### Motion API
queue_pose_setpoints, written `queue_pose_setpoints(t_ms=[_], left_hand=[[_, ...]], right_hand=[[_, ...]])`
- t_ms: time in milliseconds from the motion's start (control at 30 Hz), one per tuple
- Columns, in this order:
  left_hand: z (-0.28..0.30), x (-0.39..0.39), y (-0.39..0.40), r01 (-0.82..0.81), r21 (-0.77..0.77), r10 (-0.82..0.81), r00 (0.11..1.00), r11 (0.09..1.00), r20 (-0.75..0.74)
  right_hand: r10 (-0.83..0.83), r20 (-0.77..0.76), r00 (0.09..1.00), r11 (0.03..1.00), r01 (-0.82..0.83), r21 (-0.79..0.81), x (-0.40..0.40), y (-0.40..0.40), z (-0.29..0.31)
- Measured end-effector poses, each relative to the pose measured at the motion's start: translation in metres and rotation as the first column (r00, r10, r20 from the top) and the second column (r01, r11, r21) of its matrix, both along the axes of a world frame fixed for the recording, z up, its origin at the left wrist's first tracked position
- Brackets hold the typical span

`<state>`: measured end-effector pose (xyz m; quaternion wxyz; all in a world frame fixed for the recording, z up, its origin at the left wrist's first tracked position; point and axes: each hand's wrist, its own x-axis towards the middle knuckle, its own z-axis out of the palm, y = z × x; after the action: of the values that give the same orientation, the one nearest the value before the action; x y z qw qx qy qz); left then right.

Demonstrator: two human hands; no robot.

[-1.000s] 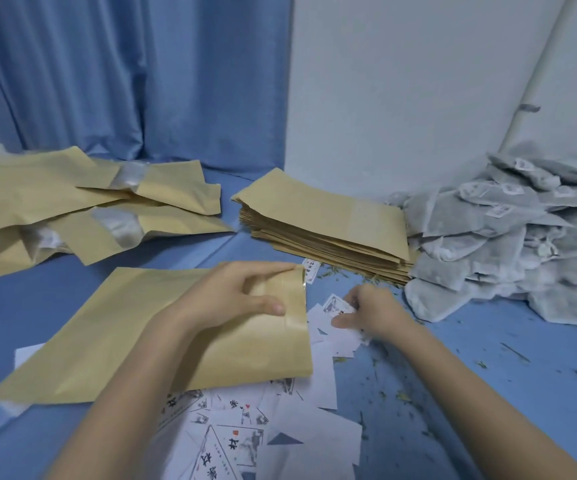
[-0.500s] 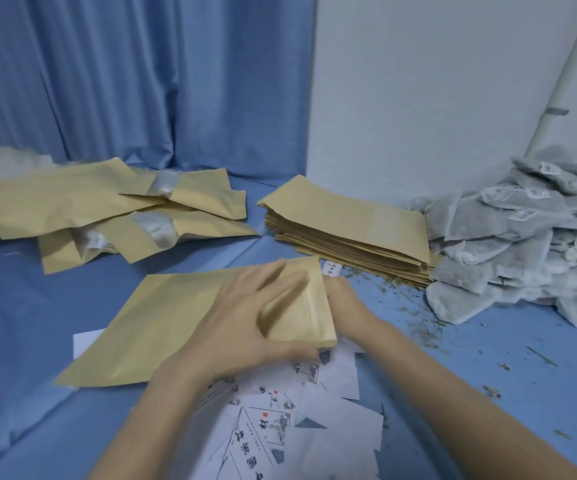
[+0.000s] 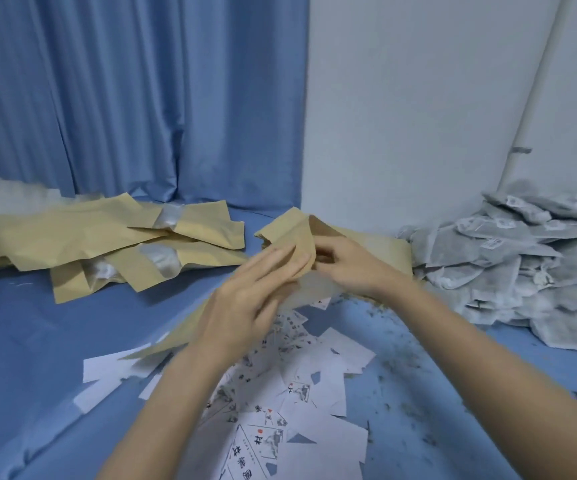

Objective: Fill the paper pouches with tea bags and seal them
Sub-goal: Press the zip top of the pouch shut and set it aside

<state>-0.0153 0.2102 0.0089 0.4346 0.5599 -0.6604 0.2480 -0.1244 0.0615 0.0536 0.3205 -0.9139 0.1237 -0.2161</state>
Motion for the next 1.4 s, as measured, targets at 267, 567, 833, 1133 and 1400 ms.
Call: queue_pose_setpoints(t_ms=[267,567,833,1133,1400], left_hand=[[0.106,-0.017,-0.007,0.095,-0.287,-0.229,0.846,0.953,-0.481],[0.142,-0.068,-0.028,0.366,-0.349,-0.505,0.596,0.863,-0.624],[0.116,-0.108,-0.060,0.489,-0.354,-0.513,0.239,0.797,-0.824],[0.102,-0.148,-0.082,0.391,-0.360,-0.495,0.334,0.847,-0.802],[0.100,-0.153,-0.091,0.171,-0.368,-0.400,0.535,0.914,-0.744]], right_hand=[[-0.129,0.263,0.956,0.945,0.199,-0.259,-0.090,0.005,0.114],[-0.245,0.424,0.872,0.746,0.449,-0.492,-0.152,-0.006,0.162],[-0.400,0.379,0.834,0.532,0.548,-0.645,-0.186,-0.008,0.162],[-0.323,0.065,0.944,0.791,0.307,-0.530,-0.174,0.002,0.162],[-0.391,0.015,0.920,0.775,0.338,-0.534,-0.169,-0.003,0.151]])
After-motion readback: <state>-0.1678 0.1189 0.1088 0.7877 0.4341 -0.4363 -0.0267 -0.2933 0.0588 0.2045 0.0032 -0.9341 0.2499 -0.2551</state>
